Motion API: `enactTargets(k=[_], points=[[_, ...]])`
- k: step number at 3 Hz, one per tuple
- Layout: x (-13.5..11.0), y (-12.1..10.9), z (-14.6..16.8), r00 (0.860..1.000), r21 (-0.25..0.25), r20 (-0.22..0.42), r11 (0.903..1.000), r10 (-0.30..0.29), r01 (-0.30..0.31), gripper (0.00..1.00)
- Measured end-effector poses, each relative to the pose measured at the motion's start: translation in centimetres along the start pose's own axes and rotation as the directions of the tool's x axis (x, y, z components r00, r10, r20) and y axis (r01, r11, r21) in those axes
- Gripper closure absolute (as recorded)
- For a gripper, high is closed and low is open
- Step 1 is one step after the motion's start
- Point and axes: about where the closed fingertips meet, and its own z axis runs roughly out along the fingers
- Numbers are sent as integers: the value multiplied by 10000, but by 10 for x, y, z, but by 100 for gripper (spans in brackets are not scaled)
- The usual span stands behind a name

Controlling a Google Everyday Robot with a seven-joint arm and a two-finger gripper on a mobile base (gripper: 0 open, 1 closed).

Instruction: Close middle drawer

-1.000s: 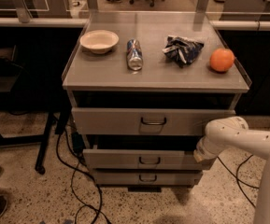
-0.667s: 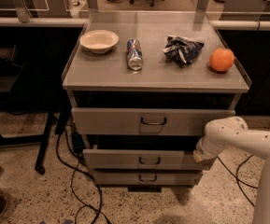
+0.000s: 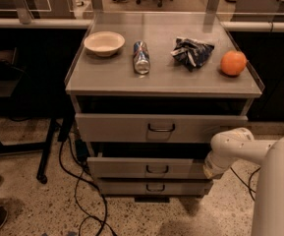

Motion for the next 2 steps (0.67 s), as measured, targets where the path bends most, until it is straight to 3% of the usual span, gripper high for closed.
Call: enactTargets(k=[2], points=[[-23, -12, 1, 9980, 335, 439, 9983, 453, -468, 100]])
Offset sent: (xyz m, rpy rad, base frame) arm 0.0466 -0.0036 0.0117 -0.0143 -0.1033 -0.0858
